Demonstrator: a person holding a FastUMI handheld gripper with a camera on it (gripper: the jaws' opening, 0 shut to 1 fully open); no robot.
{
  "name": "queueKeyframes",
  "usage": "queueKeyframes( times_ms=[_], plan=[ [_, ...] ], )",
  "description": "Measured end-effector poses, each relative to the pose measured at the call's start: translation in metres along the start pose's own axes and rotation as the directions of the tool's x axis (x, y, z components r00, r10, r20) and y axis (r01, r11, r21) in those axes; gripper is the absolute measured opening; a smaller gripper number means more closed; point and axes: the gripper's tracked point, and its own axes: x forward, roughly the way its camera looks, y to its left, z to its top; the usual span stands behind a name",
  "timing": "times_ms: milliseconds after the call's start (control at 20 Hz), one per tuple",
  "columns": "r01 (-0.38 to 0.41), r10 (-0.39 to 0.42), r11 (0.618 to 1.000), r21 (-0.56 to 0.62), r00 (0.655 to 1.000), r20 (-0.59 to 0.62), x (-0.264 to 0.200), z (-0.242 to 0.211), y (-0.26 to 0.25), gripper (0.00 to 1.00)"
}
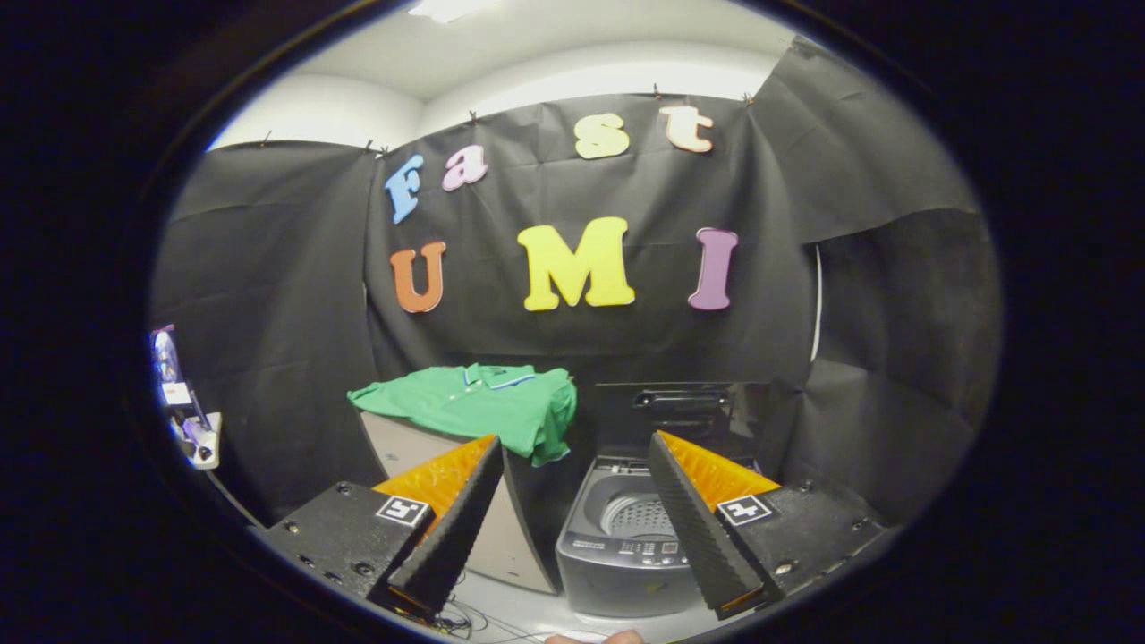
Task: Put the clothes into the washing machine and then close the washing machine lid.
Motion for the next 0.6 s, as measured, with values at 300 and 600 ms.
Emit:
queueKeyframes(
  times_ms=[300, 600],
  plan=[
    [-0.027, 0.028, 1.000, 0.011, 0.998, -0.051, 0.042, 0.027, 0.051, 1.00],
    [-0.040, 0.043, 0.999, 0.022, 0.979, -0.201, 0.093, 0.053, 0.117, 1.00]
  ],
)
